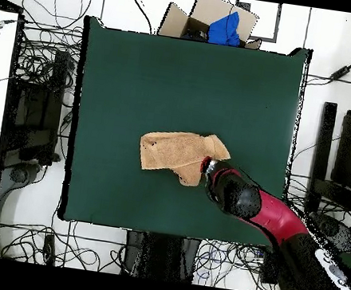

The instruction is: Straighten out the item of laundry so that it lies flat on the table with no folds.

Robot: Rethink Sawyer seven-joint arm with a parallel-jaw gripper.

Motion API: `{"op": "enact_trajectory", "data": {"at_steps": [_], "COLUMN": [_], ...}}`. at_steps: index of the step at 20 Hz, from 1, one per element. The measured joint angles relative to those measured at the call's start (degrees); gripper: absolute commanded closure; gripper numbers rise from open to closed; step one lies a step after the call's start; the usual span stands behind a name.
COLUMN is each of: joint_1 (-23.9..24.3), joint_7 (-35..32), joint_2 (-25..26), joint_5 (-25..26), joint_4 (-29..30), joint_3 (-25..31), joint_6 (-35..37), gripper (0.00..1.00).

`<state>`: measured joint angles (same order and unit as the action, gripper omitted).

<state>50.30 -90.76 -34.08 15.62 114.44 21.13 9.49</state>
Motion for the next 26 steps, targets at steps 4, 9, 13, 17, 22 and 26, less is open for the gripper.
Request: {"op": "enact_trajectory", "data": {"at_steps": [4,9,13,17,22,26], "joint_1": [0.09,0.10,0.10,0.06,0.01,-0.01], "joint_7": [0.00,0.00,0.00,0.00,0.00,0.00], "joint_2": [-1.29,-1.36,-0.58,-0.25,-0.15,0.01], "joint_5": [-0.14,-0.16,-0.15,-0.15,-0.15,-0.16], "joint_4": [0.01,0.01,0.01,0.01,0.01,0.00], "joint_3": [0.00,0.01,0.01,0.01,0.01,0.01], "joint_6": [1.95,2.55,2.55,2.55,2.55,2.54], "gripper": [1.00,1.00,1.00,0.00,0.00,0.00]}}
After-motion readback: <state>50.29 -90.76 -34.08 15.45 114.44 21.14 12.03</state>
